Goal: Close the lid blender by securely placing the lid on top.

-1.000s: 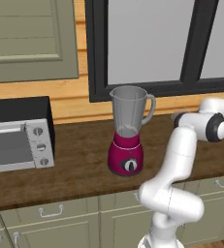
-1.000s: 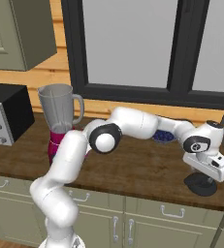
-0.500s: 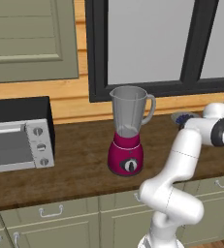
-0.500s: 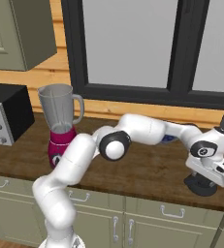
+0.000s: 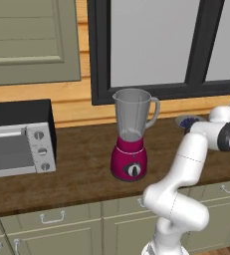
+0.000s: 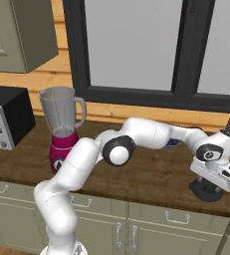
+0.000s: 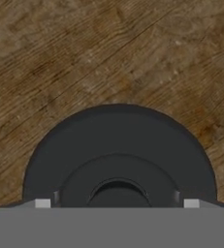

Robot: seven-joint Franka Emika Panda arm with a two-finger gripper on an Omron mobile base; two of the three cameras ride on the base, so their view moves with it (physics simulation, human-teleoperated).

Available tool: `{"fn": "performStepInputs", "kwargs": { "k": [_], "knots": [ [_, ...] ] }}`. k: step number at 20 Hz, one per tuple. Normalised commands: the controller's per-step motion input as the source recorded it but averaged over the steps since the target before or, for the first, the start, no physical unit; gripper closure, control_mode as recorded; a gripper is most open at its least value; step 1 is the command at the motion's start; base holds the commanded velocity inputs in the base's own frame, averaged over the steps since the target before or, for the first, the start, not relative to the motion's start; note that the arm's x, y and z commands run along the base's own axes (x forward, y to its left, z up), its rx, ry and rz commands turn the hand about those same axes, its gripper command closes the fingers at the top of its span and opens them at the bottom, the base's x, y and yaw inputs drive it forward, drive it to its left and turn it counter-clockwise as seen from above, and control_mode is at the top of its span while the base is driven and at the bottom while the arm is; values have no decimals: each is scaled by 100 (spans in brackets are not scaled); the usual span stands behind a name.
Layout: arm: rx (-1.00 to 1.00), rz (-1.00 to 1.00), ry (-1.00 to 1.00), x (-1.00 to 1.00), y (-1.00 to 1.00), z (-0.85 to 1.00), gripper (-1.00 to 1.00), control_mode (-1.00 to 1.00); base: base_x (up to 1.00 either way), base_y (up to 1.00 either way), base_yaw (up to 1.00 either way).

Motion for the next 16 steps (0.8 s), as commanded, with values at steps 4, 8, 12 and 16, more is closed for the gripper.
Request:
{"fn": "performStepInputs", "kwargs": {
  "k": [4, 8, 12, 16],
  "knots": [
    [0, 2, 0, -4, 51, -76, 100, -100, 0, 0, 0],
    [2, 4, 1, -8, 39, -48, 100, -100, 0, 0, 0],
    [8, 6, 3, -29, 38, -10, 100, -100, 0, 0, 0],
    [16, 0, 0, -61, 58, 44, 100, -100, 0, 0, 0]
  ]
}}
